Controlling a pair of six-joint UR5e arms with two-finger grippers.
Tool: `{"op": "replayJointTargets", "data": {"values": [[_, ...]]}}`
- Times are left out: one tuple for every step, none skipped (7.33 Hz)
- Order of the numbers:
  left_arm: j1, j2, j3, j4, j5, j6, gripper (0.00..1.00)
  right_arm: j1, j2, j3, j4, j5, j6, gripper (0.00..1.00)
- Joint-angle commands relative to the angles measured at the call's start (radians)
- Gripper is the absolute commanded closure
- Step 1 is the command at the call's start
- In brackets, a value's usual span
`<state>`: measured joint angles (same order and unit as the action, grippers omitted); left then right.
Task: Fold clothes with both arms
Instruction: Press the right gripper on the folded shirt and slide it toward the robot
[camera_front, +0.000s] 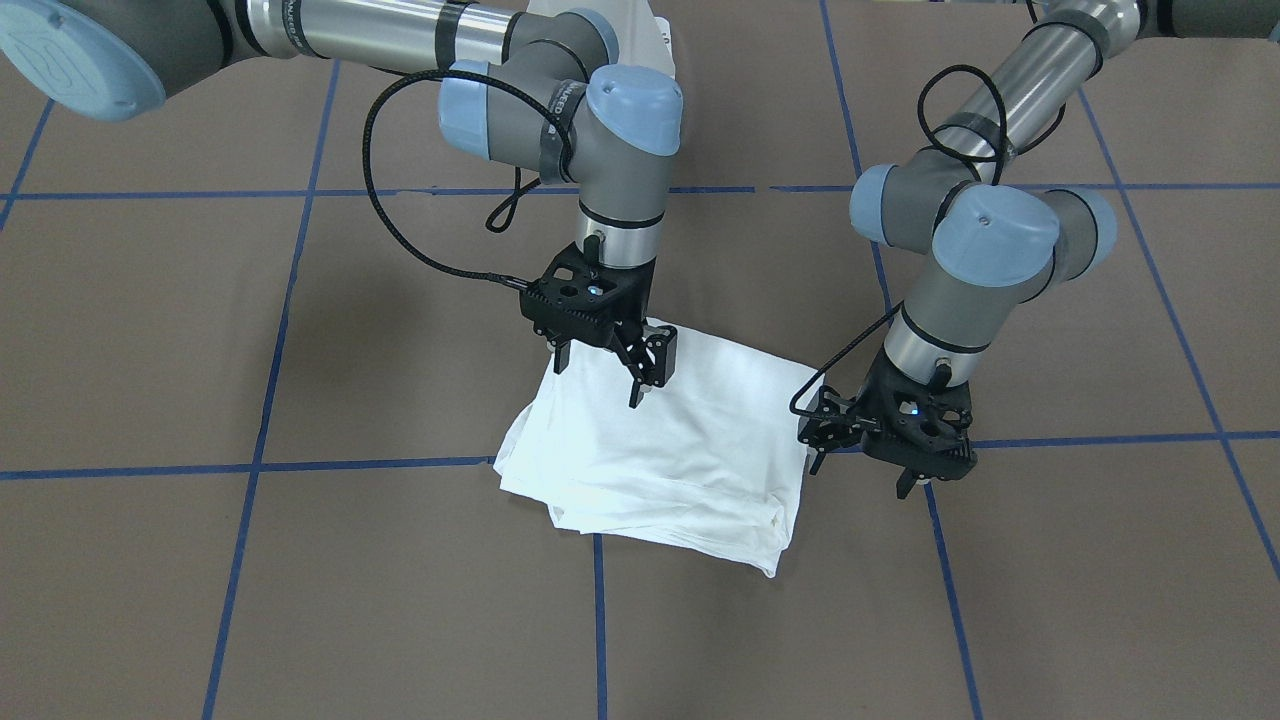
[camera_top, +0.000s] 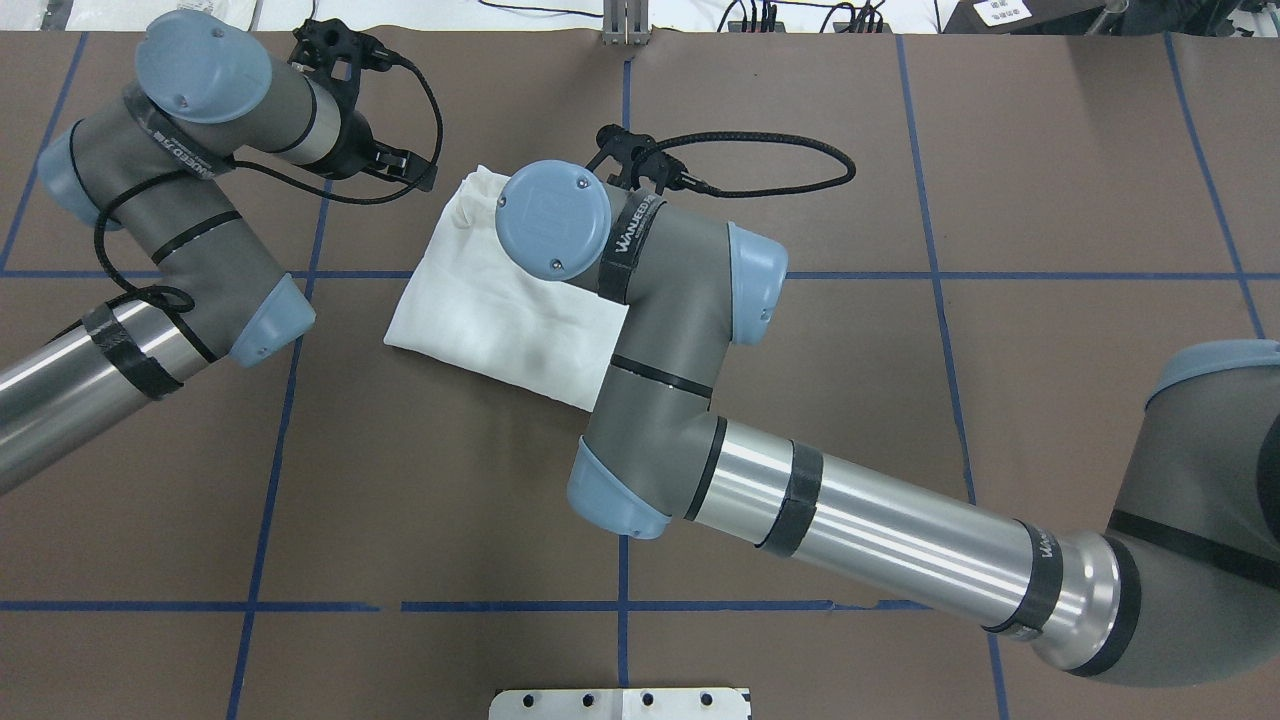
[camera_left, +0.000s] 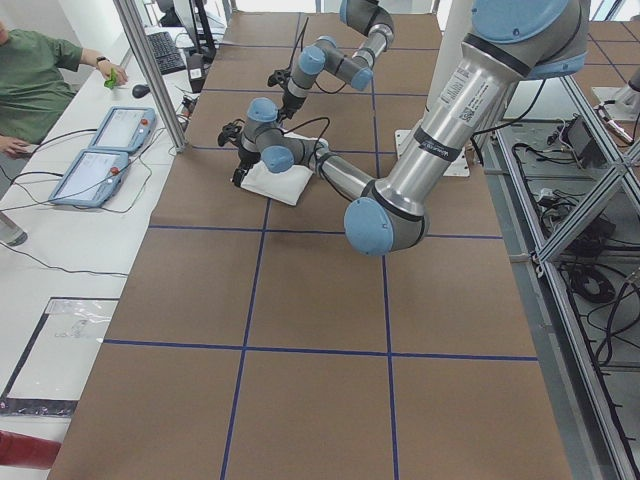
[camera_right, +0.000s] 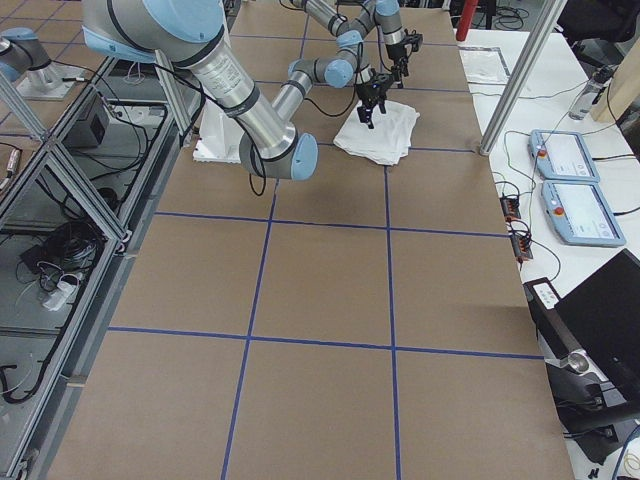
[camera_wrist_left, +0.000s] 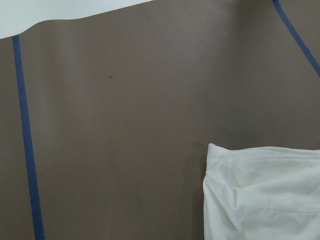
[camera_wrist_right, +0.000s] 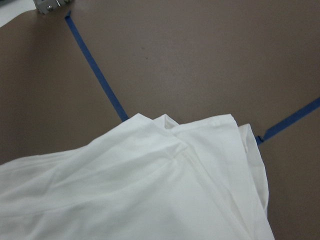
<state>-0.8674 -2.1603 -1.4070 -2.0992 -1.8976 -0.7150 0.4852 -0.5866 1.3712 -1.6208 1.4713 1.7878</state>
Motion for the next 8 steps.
{"op": "replayJointTargets", "data": {"values": [[-0.001, 0.010, 0.000, -0.022, -0.002, 0.000, 0.00, -0.063, -0.022, 0.005, -0.014, 0.004, 0.126, 0.05], [-0.002, 0.010, 0.000, -0.022, 0.000, -0.001, 0.00, -0.082, -0.047, 0.009, -0.022, 0.006, 0.148, 0.06], [-0.001, 0.010, -0.001, -0.022, 0.000, -0.003, 0.00, -0.091, -0.073, 0.017, -0.021, 0.006, 0.147, 0.06], [-0.001, 0.010, -0.003, -0.022, 0.000, -0.009, 0.00, -0.108, -0.078, 0.022, -0.022, 0.006, 0.154, 0.06], [-0.001, 0.010, -0.003, -0.022, 0.000, -0.009, 0.00, -0.120, -0.078, 0.035, -0.030, 0.004, 0.172, 0.06], [-0.001, 0.011, -0.003, -0.022, 0.000, -0.009, 0.00, -0.128, -0.078, 0.037, -0.030, 0.001, 0.185, 0.06], [-0.001, 0.011, -0.003, -0.022, 0.000, -0.011, 0.00, -0.131, -0.085, 0.037, -0.030, -0.002, 0.186, 0.05], [-0.001, 0.011, -0.003, -0.022, 0.000, -0.012, 0.00, -0.131, -0.097, 0.040, -0.030, -0.003, 0.186, 0.05]]}}
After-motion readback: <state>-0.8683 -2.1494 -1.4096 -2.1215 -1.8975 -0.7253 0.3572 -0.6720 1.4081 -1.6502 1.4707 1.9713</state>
